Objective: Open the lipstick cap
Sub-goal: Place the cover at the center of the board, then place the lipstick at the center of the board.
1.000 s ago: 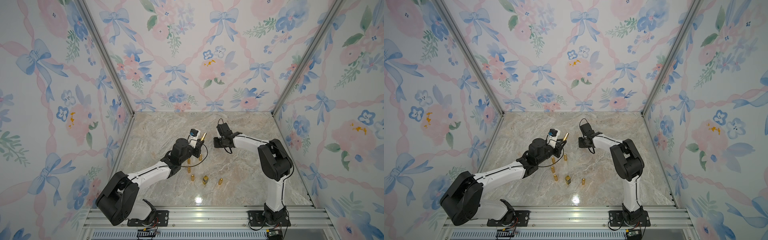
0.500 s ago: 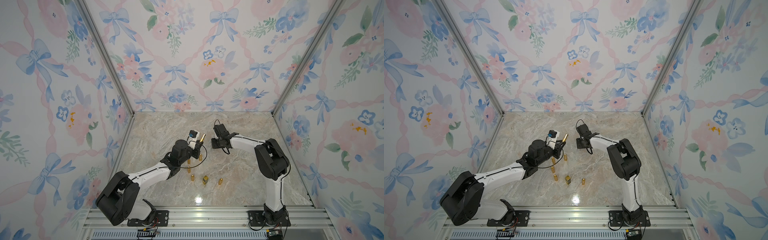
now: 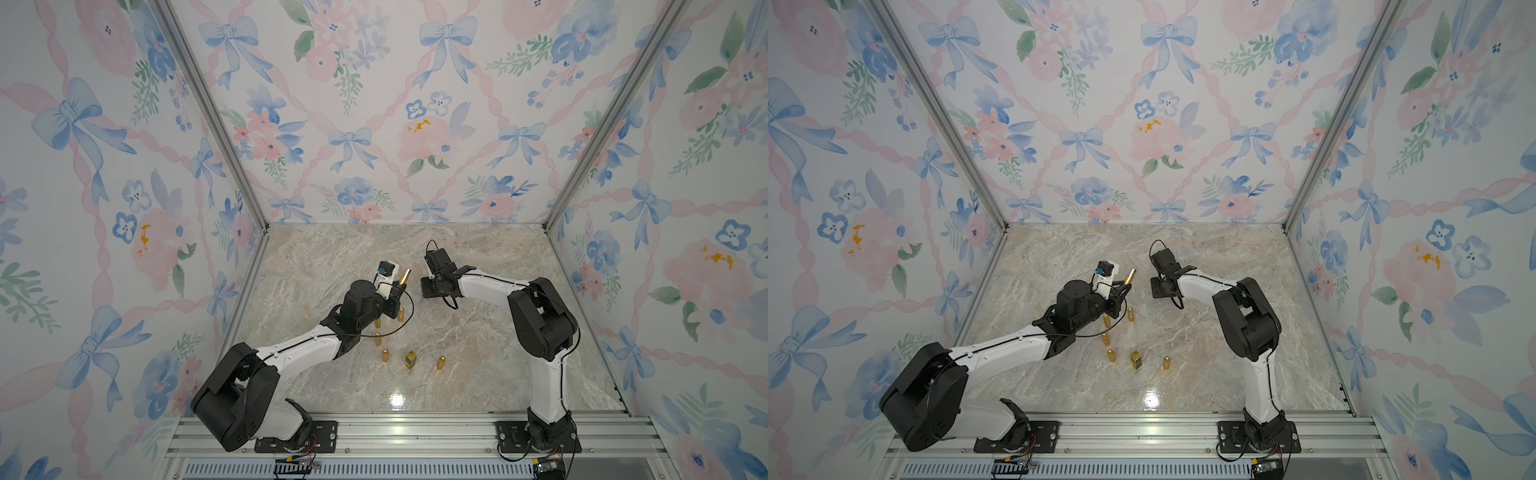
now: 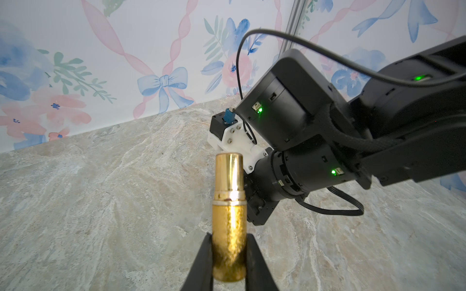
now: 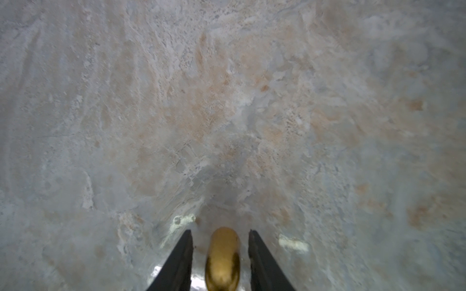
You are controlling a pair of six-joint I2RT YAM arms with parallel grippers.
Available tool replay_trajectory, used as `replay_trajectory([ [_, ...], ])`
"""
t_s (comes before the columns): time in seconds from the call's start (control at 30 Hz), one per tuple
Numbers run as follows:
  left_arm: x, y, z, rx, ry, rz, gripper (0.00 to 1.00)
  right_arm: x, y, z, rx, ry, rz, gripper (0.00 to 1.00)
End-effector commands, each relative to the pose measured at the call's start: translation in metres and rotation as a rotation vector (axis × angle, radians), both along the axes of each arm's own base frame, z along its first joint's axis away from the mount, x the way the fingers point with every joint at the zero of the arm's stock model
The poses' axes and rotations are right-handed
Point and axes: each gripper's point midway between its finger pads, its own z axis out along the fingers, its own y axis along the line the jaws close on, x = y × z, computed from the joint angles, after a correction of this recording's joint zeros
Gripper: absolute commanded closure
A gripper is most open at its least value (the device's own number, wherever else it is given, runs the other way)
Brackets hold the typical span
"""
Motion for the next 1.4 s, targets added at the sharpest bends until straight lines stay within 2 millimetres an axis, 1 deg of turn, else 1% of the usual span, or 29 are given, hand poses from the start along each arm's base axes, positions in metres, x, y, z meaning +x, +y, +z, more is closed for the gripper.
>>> replay_trajectory([
  [0.0, -0.001, 0.004, 0.016, -0.039, -0.037, 0.006, 1.0, -0.003, 0.0, 0.036, 0.02, -0.033, -0.007, 0.52],
  [0.03, -0.002, 0.003, 0.017, -0.039, -0.04, 0.0, 1.0, -0.006, -0.003, 0.043, 0.029, -0.031, -0.012, 0.48],
  [0.17, -0.006, 0.004, 0.021, -0.033, -0.059, -0.017, 1.0, -0.026, -0.012, 0.072, 0.083, -0.023, -0.016, 0.44],
  [0.27, -0.01, 0.002, 0.02, -0.028, -0.064, -0.046, 1.0, -0.046, -0.021, 0.096, 0.146, -0.004, -0.011, 0.4],
  [0.33, -0.012, -0.001, 0.019, -0.025, -0.063, -0.068, 1.0, -0.063, -0.024, 0.113, 0.218, 0.028, -0.001, 0.37],
  [0.37, -0.014, -0.003, 0.02, -0.025, -0.065, -0.083, 1.0, -0.07, -0.025, 0.125, 0.262, 0.031, 0.001, 0.36],
  [0.47, -0.02, -0.011, 0.018, -0.026, -0.061, -0.14, 1.0, -0.091, -0.019, 0.157, 0.405, 0.059, 0.039, 0.33],
  [0.53, -0.022, -0.016, 0.016, -0.022, -0.058, -0.173, 1.0, -0.108, -0.01, 0.179, 0.486, 0.072, 0.096, 0.32],
  [0.63, -0.024, -0.021, 0.016, -0.028, -0.051, -0.202, 1.0, -0.125, 0.005, 0.201, 0.616, 0.105, 0.146, 0.27],
  [0.73, -0.027, -0.026, 0.016, -0.027, -0.053, -0.23, 1.0, -0.13, 0.02, 0.216, 0.746, 0.138, 0.167, 0.25],
  [0.8, -0.03, -0.029, 0.016, -0.028, -0.055, -0.249, 1.0, -0.129, 0.027, 0.22, 0.788, 0.147, 0.165, 0.24],
  [0.93, -0.034, -0.033, 0.019, -0.033, -0.061, -0.27, 1.0, -0.125, 0.037, 0.216, 0.79, 0.167, 0.165, 0.24],
  [1.03, -0.037, -0.035, 0.02, -0.029, -0.067, -0.281, 1.0, -0.124, 0.048, 0.211, 0.8, 0.188, 0.184, 0.27],
  [1.37, -0.04, -0.035, 0.026, -0.037, -0.082, -0.286, 1.0, -0.118, 0.058, 0.195, 0.79, 0.226, 0.191, 0.48],
])
